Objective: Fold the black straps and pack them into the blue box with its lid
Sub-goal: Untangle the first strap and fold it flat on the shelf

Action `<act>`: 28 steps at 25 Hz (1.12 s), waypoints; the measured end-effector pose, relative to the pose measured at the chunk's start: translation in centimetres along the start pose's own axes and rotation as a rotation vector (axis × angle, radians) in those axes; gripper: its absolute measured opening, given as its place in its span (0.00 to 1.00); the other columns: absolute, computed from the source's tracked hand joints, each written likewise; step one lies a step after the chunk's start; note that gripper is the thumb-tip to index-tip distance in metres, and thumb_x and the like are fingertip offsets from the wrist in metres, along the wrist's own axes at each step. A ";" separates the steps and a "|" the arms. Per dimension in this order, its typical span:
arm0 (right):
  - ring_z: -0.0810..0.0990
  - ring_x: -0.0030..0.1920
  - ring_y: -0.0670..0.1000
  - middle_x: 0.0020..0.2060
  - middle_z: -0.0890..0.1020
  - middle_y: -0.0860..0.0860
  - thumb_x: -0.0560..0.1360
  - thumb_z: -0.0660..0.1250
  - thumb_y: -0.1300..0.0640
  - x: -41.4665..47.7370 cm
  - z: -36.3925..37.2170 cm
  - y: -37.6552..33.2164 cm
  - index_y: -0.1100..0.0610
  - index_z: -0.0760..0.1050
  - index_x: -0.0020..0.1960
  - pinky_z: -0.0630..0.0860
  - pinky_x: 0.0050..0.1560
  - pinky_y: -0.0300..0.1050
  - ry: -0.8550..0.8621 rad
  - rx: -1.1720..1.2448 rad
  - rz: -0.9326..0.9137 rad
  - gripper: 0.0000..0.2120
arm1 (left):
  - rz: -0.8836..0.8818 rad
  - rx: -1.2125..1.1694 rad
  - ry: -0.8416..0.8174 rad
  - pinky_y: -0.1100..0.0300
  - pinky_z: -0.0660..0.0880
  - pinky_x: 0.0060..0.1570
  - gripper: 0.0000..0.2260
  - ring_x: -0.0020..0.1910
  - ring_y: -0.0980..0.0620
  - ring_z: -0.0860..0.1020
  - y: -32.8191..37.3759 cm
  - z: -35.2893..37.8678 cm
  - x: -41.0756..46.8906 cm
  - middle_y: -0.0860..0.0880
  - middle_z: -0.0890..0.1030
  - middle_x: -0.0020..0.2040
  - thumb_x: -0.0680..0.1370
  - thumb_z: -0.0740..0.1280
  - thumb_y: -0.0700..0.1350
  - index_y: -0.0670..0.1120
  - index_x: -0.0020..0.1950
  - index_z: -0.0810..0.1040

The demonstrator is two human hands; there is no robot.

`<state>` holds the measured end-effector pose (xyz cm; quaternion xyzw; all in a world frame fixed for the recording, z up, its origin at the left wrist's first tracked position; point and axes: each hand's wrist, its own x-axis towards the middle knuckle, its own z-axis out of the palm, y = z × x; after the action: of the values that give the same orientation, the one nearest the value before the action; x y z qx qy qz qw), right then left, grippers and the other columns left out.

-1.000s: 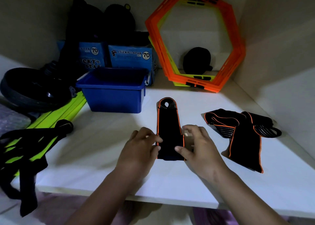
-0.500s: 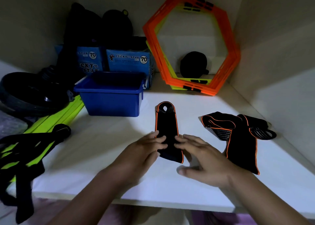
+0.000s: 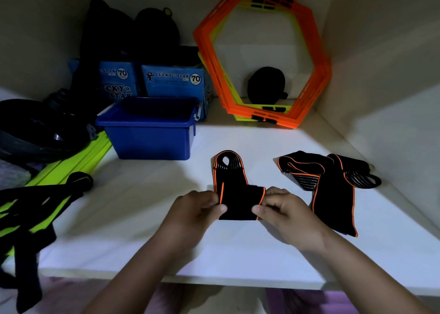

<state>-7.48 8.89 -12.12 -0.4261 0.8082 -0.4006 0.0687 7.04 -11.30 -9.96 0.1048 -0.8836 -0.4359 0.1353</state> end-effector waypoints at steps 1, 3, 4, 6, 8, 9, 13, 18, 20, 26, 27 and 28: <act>0.78 0.46 0.49 0.38 0.79 0.51 0.76 0.64 0.43 0.4 -0.1 0.1 0.59 0.78 0.36 0.75 0.55 0.54 -0.021 0.037 0.019 0.20 | -0.027 0.039 0.042 0.49 0.72 0.40 0.13 0.35 0.50 0.76 0.1 0.2 0.4 0.48 0.79 0.33 0.78 0.66 0.53 0.47 0.39 0.78; 0.77 0.41 0.50 0.36 0.78 0.51 0.78 0.65 0.46 1.2 -0.3 -0.3 0.57 0.74 0.32 0.75 0.51 0.54 -0.054 0.077 0.084 0.21 | -0.080 0.135 0.075 0.55 0.68 0.38 0.18 0.34 0.54 0.73 0.3 0.4 1.3 0.50 0.75 0.31 0.79 0.66 0.55 0.45 0.35 0.75; 0.75 0.37 0.48 0.33 0.77 0.48 0.79 0.66 0.48 1.5 -0.4 -0.6 0.55 0.72 0.29 0.73 0.48 0.51 -0.057 0.084 0.120 0.21 | -0.106 0.209 0.080 0.56 0.68 0.39 0.20 0.38 0.53 0.74 0.4 0.5 1.7 0.50 0.76 0.32 0.79 0.65 0.56 0.44 0.33 0.74; 0.71 0.31 0.42 0.27 0.74 0.43 0.78 0.69 0.51 2.1 -0.3 -0.9 0.53 0.71 0.27 0.69 0.40 0.41 -0.021 0.033 0.181 0.22 | -0.155 0.357 0.082 0.55 0.67 0.44 0.24 0.46 0.47 0.73 0.0 0.6 2.4 0.49 0.75 0.38 0.78 0.64 0.59 0.46 0.27 0.71; 0.73 0.31 0.41 0.26 0.76 0.43 0.75 0.74 0.49 2.6 0.1 -1.0 0.54 0.75 0.31 0.67 0.35 0.34 0.080 -0.032 0.224 0.17 | -0.207 0.465 0.081 0.56 0.67 0.48 0.23 0.49 0.46 0.71 -0.2 0.5 2.8 0.51 0.73 0.41 0.76 0.64 0.62 0.50 0.26 0.70; 0.74 0.32 0.42 0.28 0.77 0.43 0.72 0.76 0.49 2.7 0.4 -1.1 0.54 0.76 0.34 0.68 0.36 0.35 0.141 -0.035 0.242 0.14 | -0.205 0.450 0.128 0.57 0.69 0.49 0.19 0.50 0.48 0.71 -0.2 0.6 2.9 0.53 0.73 0.43 0.74 0.66 0.62 0.52 0.29 0.72; 0.75 0.48 0.45 0.49 0.80 0.44 0.69 0.77 0.47 2.6 0.7 -0.5 0.47 0.78 0.49 0.70 0.48 0.40 0.281 -0.178 0.088 0.12 | 0.147 0.432 0.204 0.60 0.72 0.56 0.11 0.58 0.54 0.70 -0.4 0.9 2.3 0.59 0.73 0.60 0.74 0.66 0.53 0.57 0.56 0.78; 0.69 0.69 0.49 0.71 0.76 0.45 0.74 0.56 0.48 2.3 0.1 0.2 0.50 0.80 0.66 0.59 0.70 0.29 -0.024 -0.315 -0.147 0.25 | 0.103 0.282 -0.134 0.65 0.64 0.69 0.27 0.71 0.67 0.65 -1.3 -0.3 1.5 0.65 0.68 0.72 0.71 0.64 0.48 0.63 0.71 0.70; 0.69 0.69 0.47 0.71 0.74 0.41 0.71 0.60 0.47 2.3 -0.6 0.6 0.49 0.77 0.69 0.64 0.70 0.34 -0.102 -0.313 -0.163 0.28 | 0.158 0.340 -0.101 0.67 0.66 0.67 0.24 0.68 0.66 0.68 -1.7 -0.3 1.8 0.62 0.72 0.69 0.75 0.65 0.47 0.62 0.70 0.70; 0.72 0.52 0.45 0.46 0.84 0.39 0.73 0.73 0.44 1.2 -1.0 0.4 0.39 0.81 0.59 0.69 0.52 0.32 -0.025 -0.172 -0.206 0.15 | 0.115 0.024 0.019 0.64 0.75 0.49 0.10 0.50 0.63 0.81 -1.1 -0.7 0.5 0.59 0.83 0.49 0.81 0.64 0.49 0.61 0.60 0.77; 0.72 0.48 0.47 0.39 0.82 0.44 0.73 0.71 0.43 1.2 -0.8 0.2 0.38 0.82 0.54 0.70 0.48 0.36 -0.004 -0.106 -0.165 0.09 | 0.104 -0.051 0.033 0.61 0.77 0.50 0.08 0.50 0.60 0.82 -0.9 -0.8 0.0 0.58 0.85 0.49 0.82 0.64 0.49 0.60 0.59 0.78; 0.72 0.45 0.48 0.35 0.79 0.49 0.74 0.69 0.42 1.3 -0.7 0.0 0.41 0.82 0.47 0.70 0.45 0.41 0.001 -0.048 -0.122 0.06 | 0.092 -0.077 0.057 0.58 0.78 0.50 0.07 0.49 0.58 0.83 -0.7 -0.8 -0.2 0.57 0.86 0.48 0.82 0.64 0.51 0.59 0.58 0.79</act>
<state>-8.61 8.33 -11.36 -0.4759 0.7901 -0.3849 0.0334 7.54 -12.22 -10.12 0.0713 -0.8658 -0.4596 0.1843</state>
